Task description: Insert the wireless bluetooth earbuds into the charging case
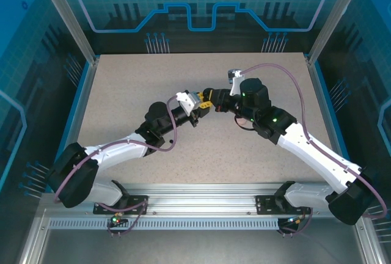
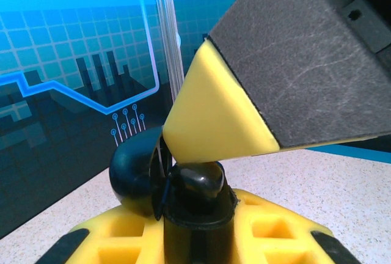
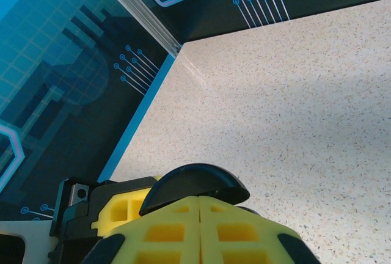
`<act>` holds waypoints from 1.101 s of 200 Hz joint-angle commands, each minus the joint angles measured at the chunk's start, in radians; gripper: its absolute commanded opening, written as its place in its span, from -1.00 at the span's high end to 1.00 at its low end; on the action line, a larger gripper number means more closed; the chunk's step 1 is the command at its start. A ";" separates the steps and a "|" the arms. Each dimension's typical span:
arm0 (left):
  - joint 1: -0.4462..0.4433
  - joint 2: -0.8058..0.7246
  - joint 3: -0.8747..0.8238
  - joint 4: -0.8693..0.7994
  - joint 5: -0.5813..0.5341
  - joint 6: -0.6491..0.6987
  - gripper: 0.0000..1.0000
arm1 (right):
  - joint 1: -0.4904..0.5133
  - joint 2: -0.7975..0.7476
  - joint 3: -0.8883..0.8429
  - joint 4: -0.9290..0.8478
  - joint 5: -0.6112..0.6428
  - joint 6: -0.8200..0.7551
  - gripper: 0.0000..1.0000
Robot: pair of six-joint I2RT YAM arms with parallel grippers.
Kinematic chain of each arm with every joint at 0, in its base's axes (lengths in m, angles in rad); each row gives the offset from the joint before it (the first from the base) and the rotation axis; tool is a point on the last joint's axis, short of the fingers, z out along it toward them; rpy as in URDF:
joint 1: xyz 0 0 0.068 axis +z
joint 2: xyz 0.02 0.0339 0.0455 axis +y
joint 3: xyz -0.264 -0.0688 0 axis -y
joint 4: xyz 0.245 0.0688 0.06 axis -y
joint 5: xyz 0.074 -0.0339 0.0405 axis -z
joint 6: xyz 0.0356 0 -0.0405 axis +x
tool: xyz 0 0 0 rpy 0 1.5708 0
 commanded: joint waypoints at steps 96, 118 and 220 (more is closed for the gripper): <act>-0.007 0.001 -0.005 0.128 -0.007 -0.030 1.00 | -0.010 -0.086 0.094 -0.120 0.051 -0.103 0.32; -0.007 0.004 -0.016 0.122 -0.007 -0.027 1.00 | -0.009 -0.090 0.099 -0.171 0.041 -0.149 0.10; -0.007 -0.040 -0.064 -0.014 0.042 -0.046 1.00 | -0.009 -0.069 0.102 -0.320 -0.092 -0.567 -0.07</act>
